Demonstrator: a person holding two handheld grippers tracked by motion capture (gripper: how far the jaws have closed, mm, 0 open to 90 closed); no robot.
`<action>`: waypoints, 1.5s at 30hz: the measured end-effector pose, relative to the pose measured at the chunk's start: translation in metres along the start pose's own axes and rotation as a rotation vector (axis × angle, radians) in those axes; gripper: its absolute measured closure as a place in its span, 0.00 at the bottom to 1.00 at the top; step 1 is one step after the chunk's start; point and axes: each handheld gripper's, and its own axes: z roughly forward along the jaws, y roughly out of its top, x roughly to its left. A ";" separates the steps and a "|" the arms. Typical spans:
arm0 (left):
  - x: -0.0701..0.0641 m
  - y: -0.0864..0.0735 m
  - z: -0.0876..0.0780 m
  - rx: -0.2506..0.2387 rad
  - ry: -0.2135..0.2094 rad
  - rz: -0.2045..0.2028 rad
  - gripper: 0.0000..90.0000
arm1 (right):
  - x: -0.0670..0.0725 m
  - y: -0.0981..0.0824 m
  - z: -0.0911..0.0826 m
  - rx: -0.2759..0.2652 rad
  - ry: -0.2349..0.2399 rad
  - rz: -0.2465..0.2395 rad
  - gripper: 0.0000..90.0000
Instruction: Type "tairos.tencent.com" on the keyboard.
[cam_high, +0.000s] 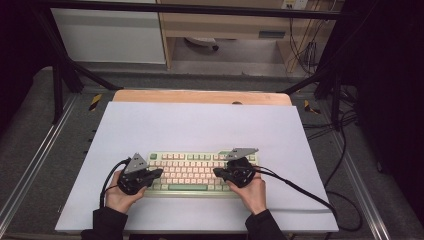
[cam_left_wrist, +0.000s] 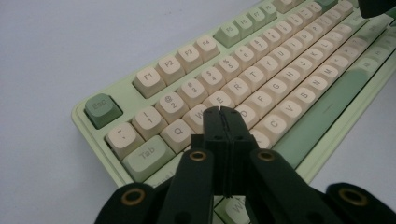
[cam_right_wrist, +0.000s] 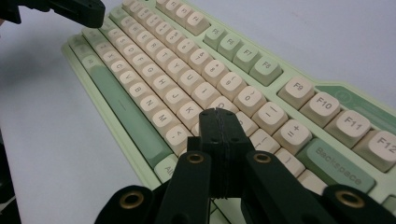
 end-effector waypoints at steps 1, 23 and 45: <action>0.000 0.000 0.000 0.001 0.001 0.000 1.00 | 0.000 -0.001 -0.001 -0.004 0.001 0.002 1.00; -0.007 0.004 0.021 0.037 0.005 0.016 1.00 | -0.004 -0.024 -0.017 -0.002 0.015 0.030 1.00; -0.008 0.002 0.021 0.032 0.004 0.027 1.00 | -0.003 -0.026 -0.018 -0.006 0.017 0.035 1.00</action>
